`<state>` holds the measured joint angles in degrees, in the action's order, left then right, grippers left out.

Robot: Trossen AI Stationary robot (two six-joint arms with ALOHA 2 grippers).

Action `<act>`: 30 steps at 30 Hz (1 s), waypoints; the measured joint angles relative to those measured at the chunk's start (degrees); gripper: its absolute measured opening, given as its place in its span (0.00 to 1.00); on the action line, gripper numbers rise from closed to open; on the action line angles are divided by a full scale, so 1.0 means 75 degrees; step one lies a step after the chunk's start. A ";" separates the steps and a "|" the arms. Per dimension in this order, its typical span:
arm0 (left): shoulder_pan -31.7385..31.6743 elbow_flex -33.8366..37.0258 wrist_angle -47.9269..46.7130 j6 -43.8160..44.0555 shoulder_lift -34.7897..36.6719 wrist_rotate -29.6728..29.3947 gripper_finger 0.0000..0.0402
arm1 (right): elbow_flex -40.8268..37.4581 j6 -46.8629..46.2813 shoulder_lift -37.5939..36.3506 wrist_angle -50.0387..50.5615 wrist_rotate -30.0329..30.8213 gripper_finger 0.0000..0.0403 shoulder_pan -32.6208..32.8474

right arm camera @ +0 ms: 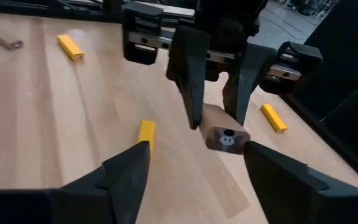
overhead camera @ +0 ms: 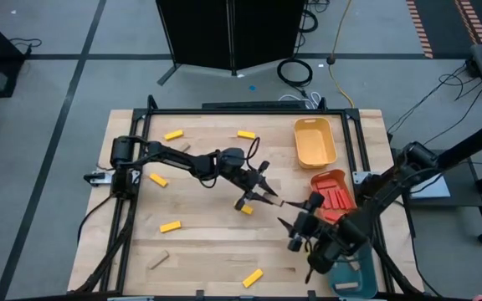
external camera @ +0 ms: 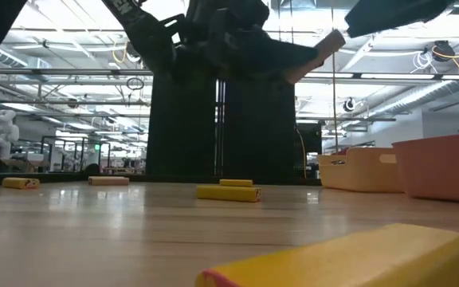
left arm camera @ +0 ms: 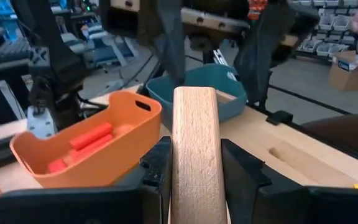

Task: Sort blocks
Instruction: Put the brown block into the blue bin

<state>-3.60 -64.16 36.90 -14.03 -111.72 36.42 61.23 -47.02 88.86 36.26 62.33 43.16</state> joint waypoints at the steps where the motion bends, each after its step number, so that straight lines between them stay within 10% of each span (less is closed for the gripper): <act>1: 0.0000 0.0000 0.0062 -0.0026 0.0000 0.0000 0.23 | 0.0000 0.0105 0.0000 -0.0031 -0.0025 0.65 -0.0085; 12: 0.0047 -0.0003 0.0305 -0.0439 0.0000 0.0015 0.23 | 0.0000 0.0677 0.0000 -0.0305 -0.0119 0.70 -0.0674; 30: 0.0015 -0.0003 0.0436 -0.0801 0.0000 -0.0003 0.23 | 0.0000 0.0852 -0.0030 -0.1169 -0.0120 0.49 -0.1014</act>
<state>-3.49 -64.18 40.17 -20.03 -111.72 36.40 61.23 -40.63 88.64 27.49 61.43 35.56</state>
